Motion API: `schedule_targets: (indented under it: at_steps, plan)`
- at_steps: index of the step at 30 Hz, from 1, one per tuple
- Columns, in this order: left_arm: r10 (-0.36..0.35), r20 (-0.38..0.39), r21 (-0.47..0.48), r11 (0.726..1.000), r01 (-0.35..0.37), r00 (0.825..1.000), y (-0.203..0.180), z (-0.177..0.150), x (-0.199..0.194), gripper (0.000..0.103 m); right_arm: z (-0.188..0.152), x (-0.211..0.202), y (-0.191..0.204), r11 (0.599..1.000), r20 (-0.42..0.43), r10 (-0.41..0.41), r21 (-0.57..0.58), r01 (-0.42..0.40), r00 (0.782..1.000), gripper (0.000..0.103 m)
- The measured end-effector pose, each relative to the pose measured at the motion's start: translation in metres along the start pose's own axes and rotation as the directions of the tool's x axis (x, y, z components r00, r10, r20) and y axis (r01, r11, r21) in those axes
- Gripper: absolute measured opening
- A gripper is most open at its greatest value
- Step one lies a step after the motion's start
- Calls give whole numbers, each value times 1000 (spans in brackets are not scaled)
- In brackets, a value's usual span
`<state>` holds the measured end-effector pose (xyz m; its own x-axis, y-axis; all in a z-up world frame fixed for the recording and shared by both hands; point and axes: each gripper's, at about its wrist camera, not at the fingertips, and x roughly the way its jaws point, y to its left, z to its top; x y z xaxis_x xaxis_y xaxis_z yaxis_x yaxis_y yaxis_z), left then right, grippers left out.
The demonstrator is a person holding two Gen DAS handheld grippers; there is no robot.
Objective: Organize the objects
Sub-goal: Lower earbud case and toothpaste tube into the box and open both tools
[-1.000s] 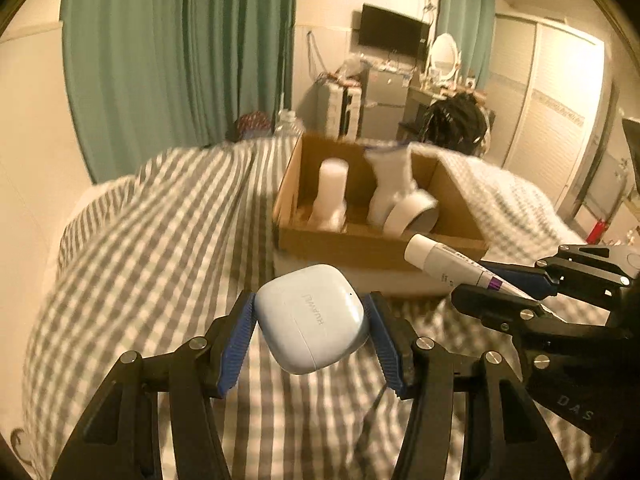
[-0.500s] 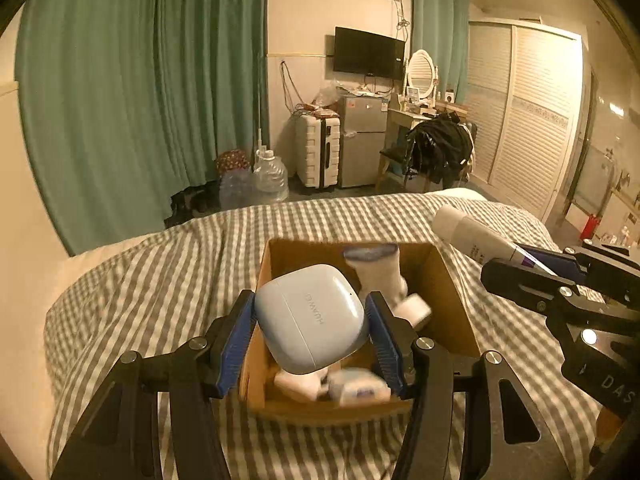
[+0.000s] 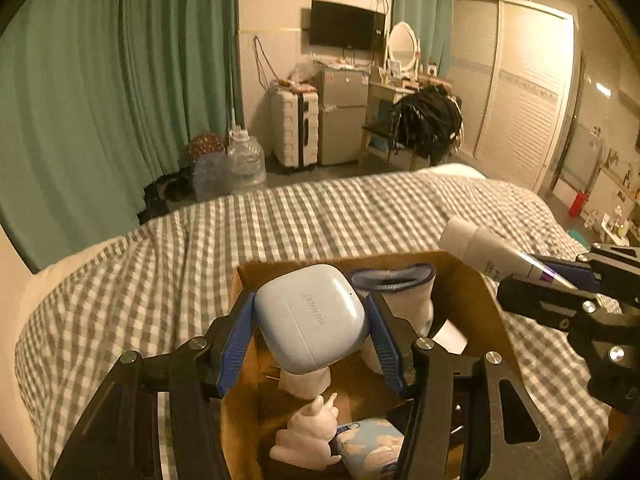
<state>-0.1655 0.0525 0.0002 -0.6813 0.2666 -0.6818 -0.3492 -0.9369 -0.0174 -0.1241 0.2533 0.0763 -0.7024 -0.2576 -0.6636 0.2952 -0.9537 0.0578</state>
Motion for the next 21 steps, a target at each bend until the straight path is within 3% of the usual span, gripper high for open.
schedule_targets:
  at_steps: [6,17,19,20,21]
  plan:
    - [1,-37,23,1000,0,999,-7,-9,15,57,-11,26,-10,999,-79,27,28,-25,997,19]
    - [7,-62,54,999,-3,998,-15,-13,25,57,-19,34,-8,1000,-96,4,0,-4,995,20]
    - [2,-63,49,999,2,998,-12,-13,24,57,-19,30,-7,1000,-93,10,19,-8,996,34]
    - [1,-61,49,999,2,998,-12,-12,23,57,-18,27,-9,1000,-84,10,26,-7,996,51]
    - [2,-59,49,999,1,998,-11,-12,22,57,-17,23,-11,999,-66,7,39,-5,998,59]
